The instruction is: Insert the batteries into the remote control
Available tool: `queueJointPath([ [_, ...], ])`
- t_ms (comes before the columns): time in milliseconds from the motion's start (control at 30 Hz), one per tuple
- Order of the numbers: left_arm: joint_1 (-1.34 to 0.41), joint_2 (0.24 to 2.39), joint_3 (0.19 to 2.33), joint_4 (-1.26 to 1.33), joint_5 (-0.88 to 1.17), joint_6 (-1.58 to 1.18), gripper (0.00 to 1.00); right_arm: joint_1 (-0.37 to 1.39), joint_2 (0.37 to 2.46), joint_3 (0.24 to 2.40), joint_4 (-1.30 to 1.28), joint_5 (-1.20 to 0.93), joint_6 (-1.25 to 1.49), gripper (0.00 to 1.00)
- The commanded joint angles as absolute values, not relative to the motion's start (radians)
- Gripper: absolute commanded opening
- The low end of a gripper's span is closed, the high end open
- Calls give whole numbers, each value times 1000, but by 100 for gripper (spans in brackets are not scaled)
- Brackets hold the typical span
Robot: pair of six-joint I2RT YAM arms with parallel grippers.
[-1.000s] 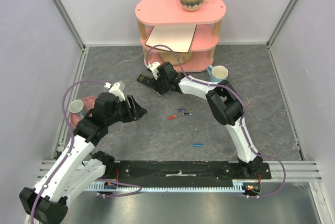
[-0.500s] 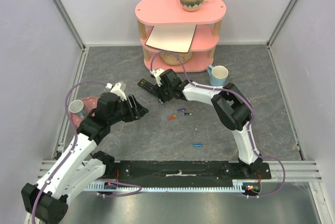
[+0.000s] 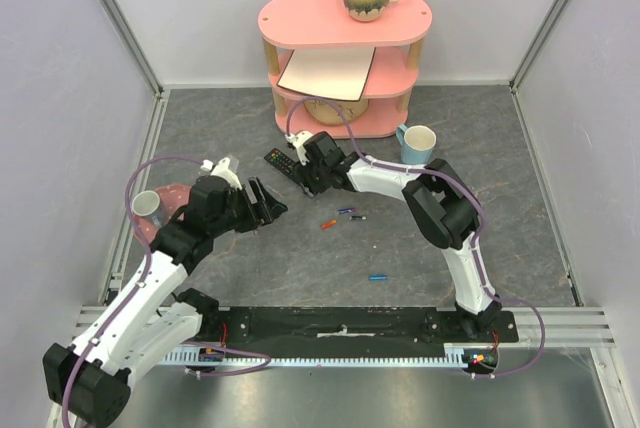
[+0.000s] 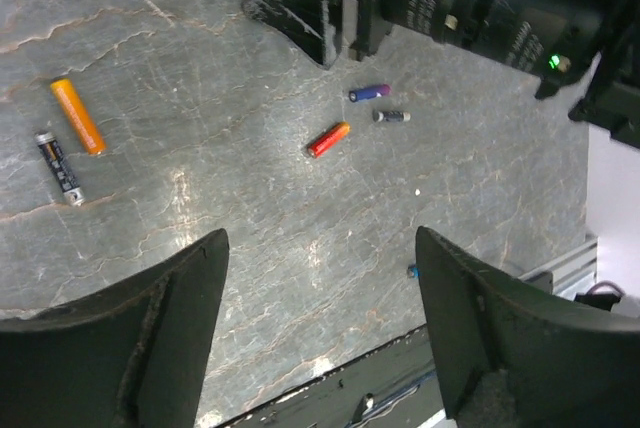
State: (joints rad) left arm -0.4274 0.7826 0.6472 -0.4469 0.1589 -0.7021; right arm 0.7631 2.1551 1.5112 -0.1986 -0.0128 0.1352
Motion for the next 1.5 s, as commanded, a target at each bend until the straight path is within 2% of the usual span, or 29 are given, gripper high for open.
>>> queueJointPath([
  [0, -426, 813, 632, -423, 48, -816, 85, 772, 2097, 1410, -192, 30, 190, 0],
  [133, -426, 828, 612, -354, 3, -857, 88, 827, 1863, 1221, -108, 175, 207, 0],
  [233, -429, 877, 627, -319, 8, -870, 84, 894, 1691, 1068, -57, 247, 213, 0],
  [400, -433, 916, 614, -178, 112, -888, 80, 940, 1479, 890, -44, 265, 302, 0],
  [500, -437, 891, 548, -5, 185, -928, 79, 957, 1356, 833, -44, 265, 350, 0],
  [600, -456, 876, 508, 100, 213, -962, 77, 980, 1307, 807, -48, 293, 374, 0],
  [867, -535, 893, 517, 115, 187, -959, 76, 1032, 1319, 840, -67, 362, 364, 0],
  [1200, -561, 1045, 568, 118, 156, -951, 72, 1106, 1348, 908, -95, 396, 365, 0],
  [1467, -563, 1083, 589, 161, 146, -945, 59, 1138, 1358, 930, -126, 422, 364, 0],
])
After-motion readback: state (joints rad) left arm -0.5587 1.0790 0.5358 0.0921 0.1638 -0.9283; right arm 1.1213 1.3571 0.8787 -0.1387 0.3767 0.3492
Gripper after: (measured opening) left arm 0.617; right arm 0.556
